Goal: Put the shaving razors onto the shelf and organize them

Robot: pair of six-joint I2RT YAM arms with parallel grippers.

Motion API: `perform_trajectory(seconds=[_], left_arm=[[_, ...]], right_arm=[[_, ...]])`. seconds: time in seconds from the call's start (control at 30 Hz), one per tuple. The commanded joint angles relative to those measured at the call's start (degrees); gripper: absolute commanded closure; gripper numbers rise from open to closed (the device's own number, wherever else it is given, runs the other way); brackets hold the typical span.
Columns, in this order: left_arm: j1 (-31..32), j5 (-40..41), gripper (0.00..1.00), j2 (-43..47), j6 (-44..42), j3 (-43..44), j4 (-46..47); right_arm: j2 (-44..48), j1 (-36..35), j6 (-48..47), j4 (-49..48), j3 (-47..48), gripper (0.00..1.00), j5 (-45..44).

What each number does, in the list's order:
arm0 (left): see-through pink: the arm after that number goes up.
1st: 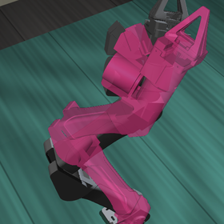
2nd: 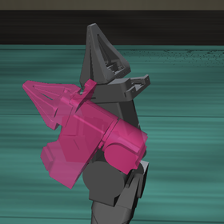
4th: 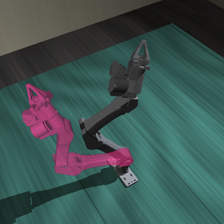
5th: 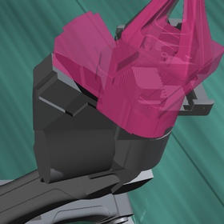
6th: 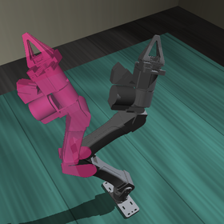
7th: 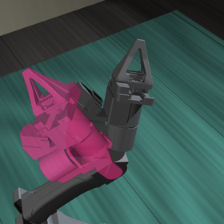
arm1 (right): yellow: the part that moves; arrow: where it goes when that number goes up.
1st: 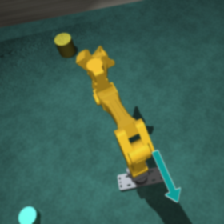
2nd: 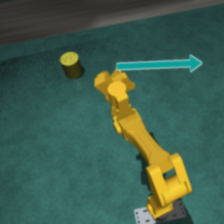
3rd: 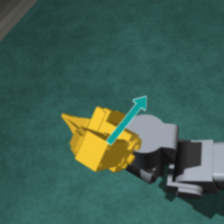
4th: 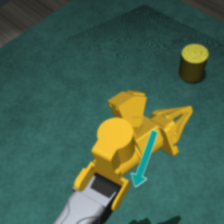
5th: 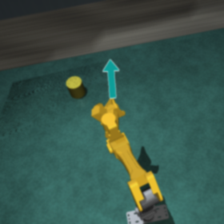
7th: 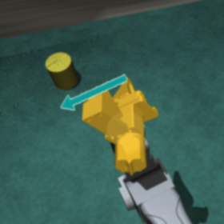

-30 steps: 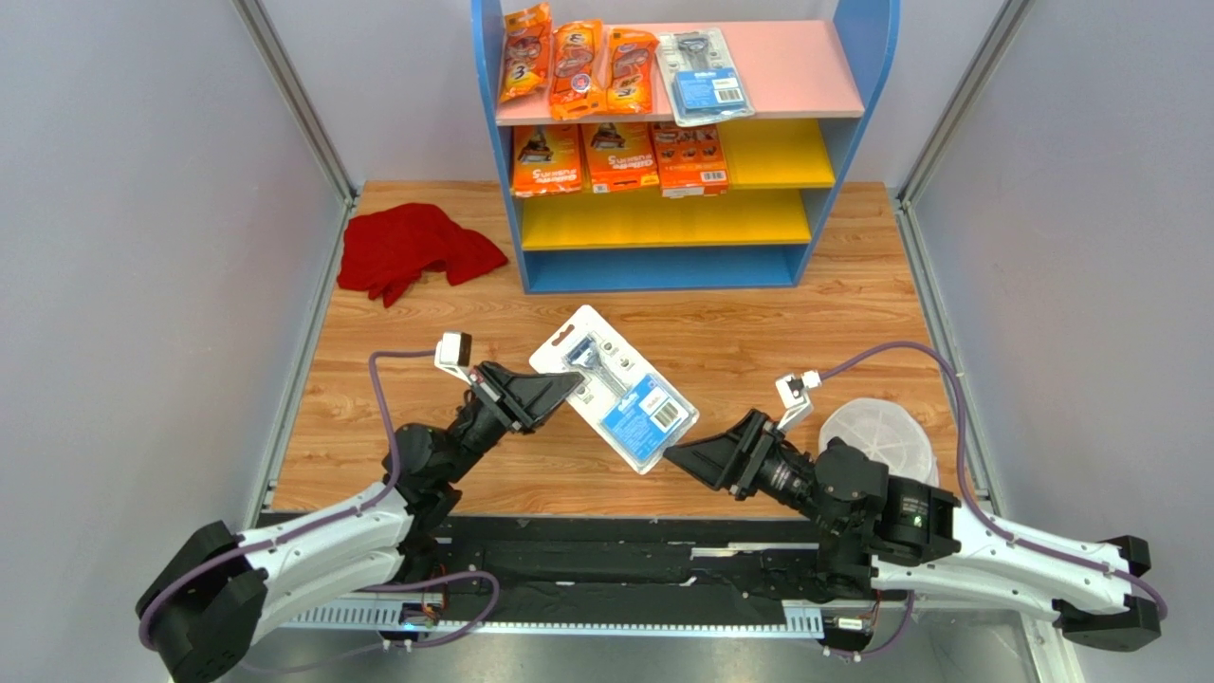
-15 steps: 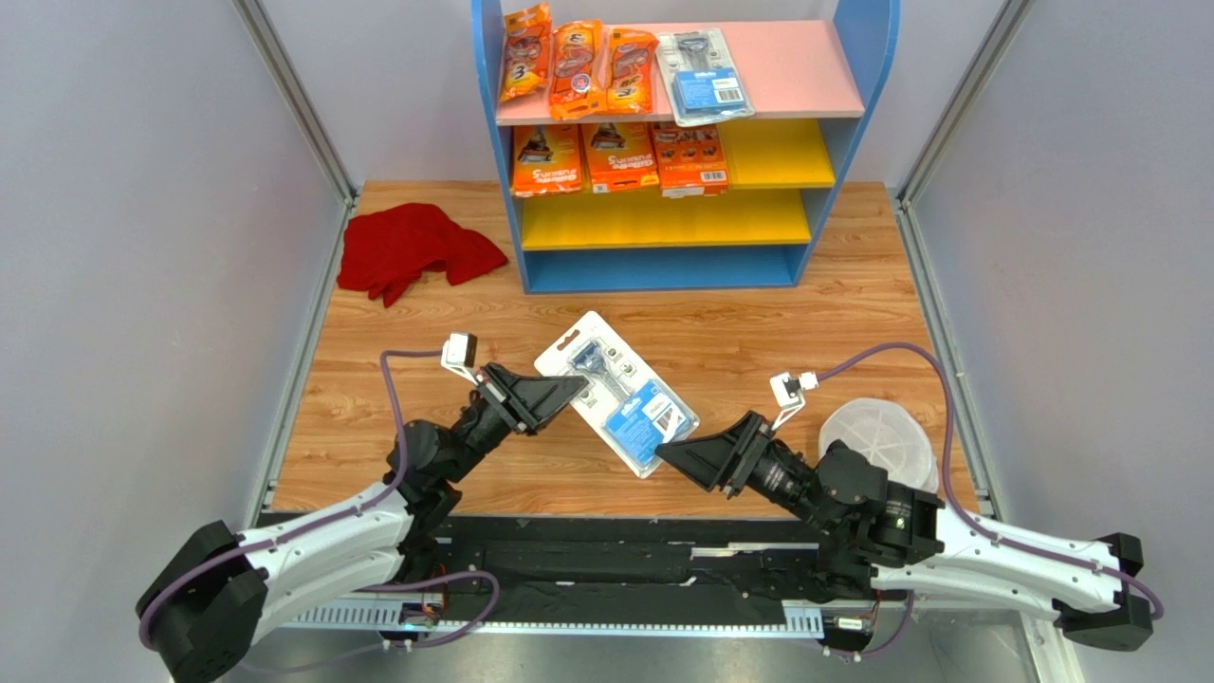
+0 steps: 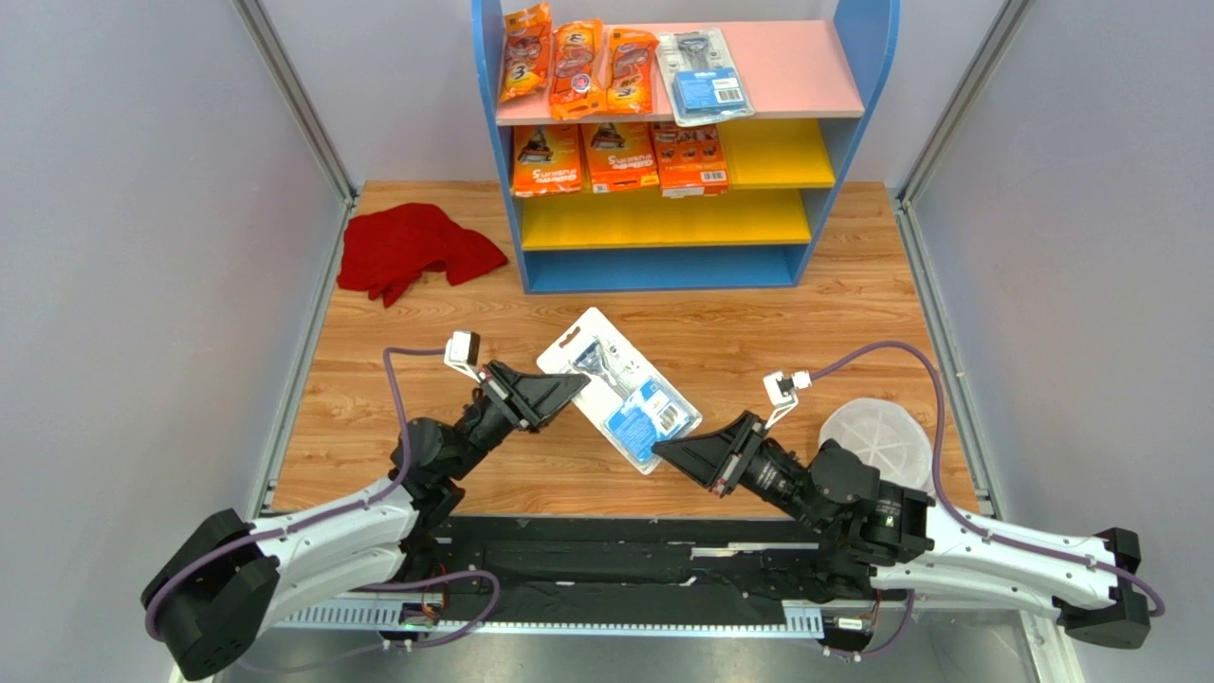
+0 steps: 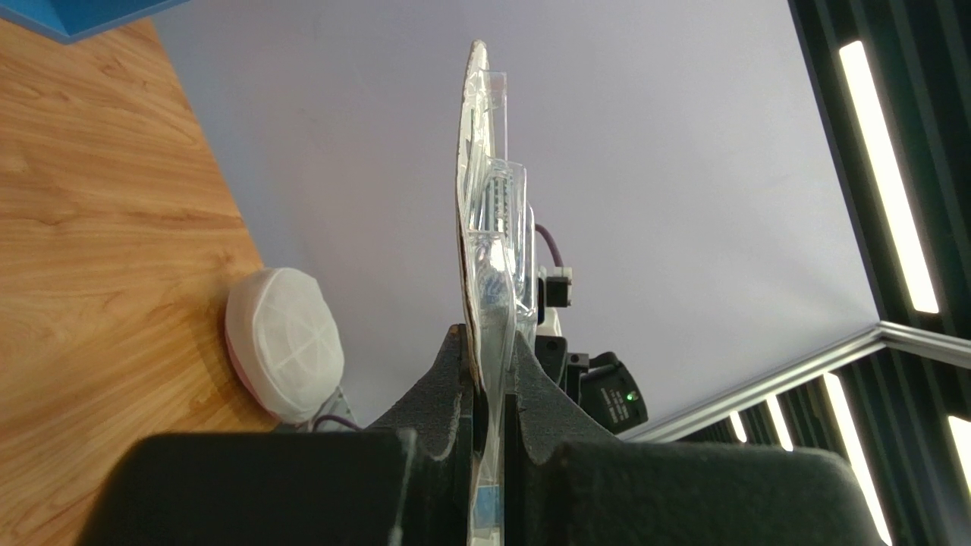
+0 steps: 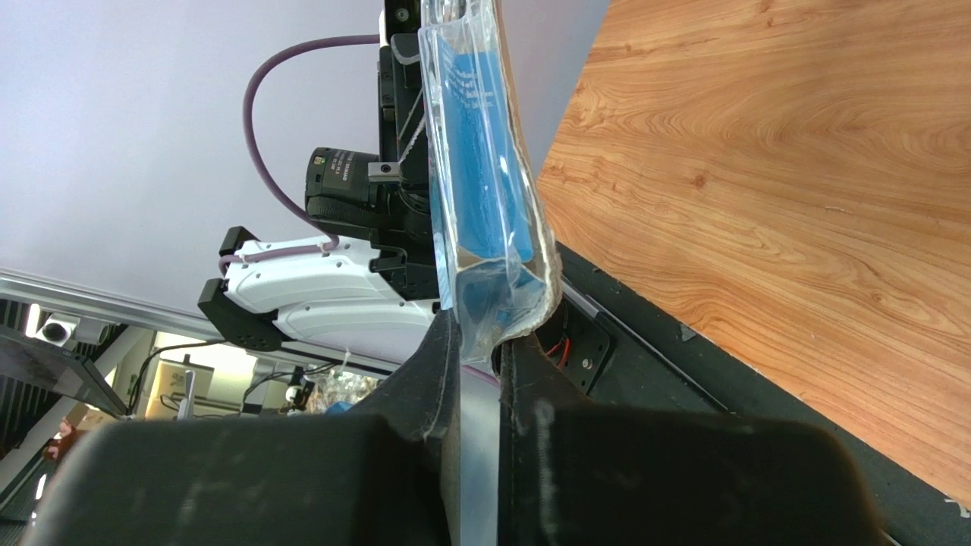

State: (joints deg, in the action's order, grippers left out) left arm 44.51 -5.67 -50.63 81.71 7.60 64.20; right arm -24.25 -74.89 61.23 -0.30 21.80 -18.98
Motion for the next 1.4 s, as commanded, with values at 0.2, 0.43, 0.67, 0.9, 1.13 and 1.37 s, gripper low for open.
perform_trajectory(seconds=[0.2, 0.43, 0.67, 0.9, 1.13, 1.37], left_arm=[[0.2, -1.6, 0.34, 6.1, -1.1, 1.1, -5.7], [0.2, -2.8, 0.01, 16.3, -10.2, 7.8, -33.9], [0.2, 10.0, 0.01, 21.8, -28.2, 28.1, -86.8], [0.2, 32.4, 0.01, 15.7, -25.0, 40.7, -121.0], [0.2, 31.7, 0.01, 17.3, -23.7, 37.0, -121.5], [0.2, 29.2, 0.01, 18.1, -24.6, 34.0, -118.6]], right_arm=[[2.0, -0.2, -0.3, -0.1, 0.8, 1.00, -2.5], [3.4, -0.3, 0.0, 2.6, 0.6, 1.00, -3.2], [3.8, -0.3, 1.5, 7.1, 1.5, 1.00, -5.3], [1.6, -0.3, 1.2, 10.0, 4.1, 1.00, -5.5], [-1.8, -0.3, 0.3, 14.7, 11.1, 1.00, -8.3], [-11.2, 0.0, -6.8, 15.1, 23.1, 1.00, -8.9]])
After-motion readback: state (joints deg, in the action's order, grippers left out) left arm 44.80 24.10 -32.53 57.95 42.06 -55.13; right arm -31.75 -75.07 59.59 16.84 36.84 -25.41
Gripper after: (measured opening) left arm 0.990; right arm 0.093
